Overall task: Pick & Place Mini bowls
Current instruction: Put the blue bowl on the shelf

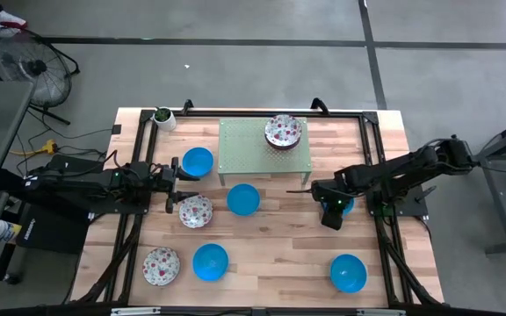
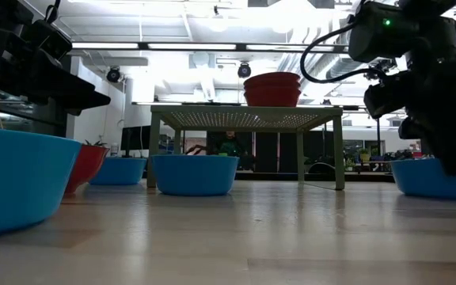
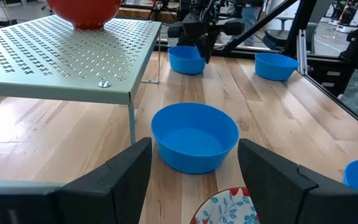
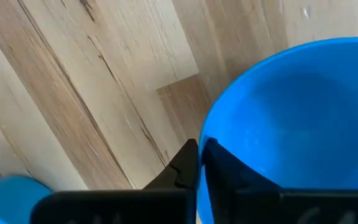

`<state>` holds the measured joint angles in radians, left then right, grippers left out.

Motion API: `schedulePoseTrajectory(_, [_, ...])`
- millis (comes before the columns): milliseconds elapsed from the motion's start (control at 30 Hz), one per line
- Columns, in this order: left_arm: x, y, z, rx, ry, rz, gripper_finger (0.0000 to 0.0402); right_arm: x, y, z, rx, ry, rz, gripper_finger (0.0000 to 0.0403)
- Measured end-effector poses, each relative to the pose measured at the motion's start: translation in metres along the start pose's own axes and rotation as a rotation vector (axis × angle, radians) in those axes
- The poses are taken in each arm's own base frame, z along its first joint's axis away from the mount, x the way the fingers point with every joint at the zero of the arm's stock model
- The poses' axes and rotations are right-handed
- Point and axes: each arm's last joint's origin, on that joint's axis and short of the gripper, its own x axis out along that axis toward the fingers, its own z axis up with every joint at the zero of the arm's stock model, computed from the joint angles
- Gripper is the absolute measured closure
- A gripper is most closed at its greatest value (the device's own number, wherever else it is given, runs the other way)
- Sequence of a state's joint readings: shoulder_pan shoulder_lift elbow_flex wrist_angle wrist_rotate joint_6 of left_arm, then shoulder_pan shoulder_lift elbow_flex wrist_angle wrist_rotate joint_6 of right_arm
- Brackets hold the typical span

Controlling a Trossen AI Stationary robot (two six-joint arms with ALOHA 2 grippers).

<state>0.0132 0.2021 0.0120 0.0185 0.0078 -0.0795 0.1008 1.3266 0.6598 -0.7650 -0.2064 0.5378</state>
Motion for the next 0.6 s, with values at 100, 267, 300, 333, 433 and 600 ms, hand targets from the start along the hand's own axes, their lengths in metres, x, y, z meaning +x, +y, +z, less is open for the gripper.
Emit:
schedulePoseTrajectory(100, [0.000, 0.000, 0.000, 0.000, 0.000, 0.000, 0.0168, 0.000, 0.000, 0.000, 0.003, 0.006, 0.002, 0.0399])
schedulePoseTrajectory(267, [0.000, 0.000, 0.000, 0.000, 0.000, 0.000, 0.0168, -0.007, 0.001, -0.001, 0.004, 0.019, 0.000, 0.0401])
schedulePoseTrajectory(300, [0.000, 0.000, 0.000, 0.000, 0.000, 0.000, 0.0168, -0.010, 0.002, -0.002, 0.004, 0.020, 0.002, 0.0402])
schedulePoseTrajectory(333, [0.000, 0.000, 0.000, 0.000, 0.000, 0.000, 0.0168, -0.013, 0.002, -0.002, 0.004, 0.019, 0.006, 0.0402])
schedulePoseTrajectory(433, [0.000, 0.000, 0.000, 0.000, 0.000, 0.000, 0.0168, -0.024, 0.005, -0.004, 0.005, 0.026, 0.020, 0.0403])
schedulePoseTrajectory(600, [0.000, 0.000, 0.000, 0.000, 0.000, 0.000, 0.0168, -0.049, 0.010, -0.004, -0.006, 0.012, 0.026, 0.0402])
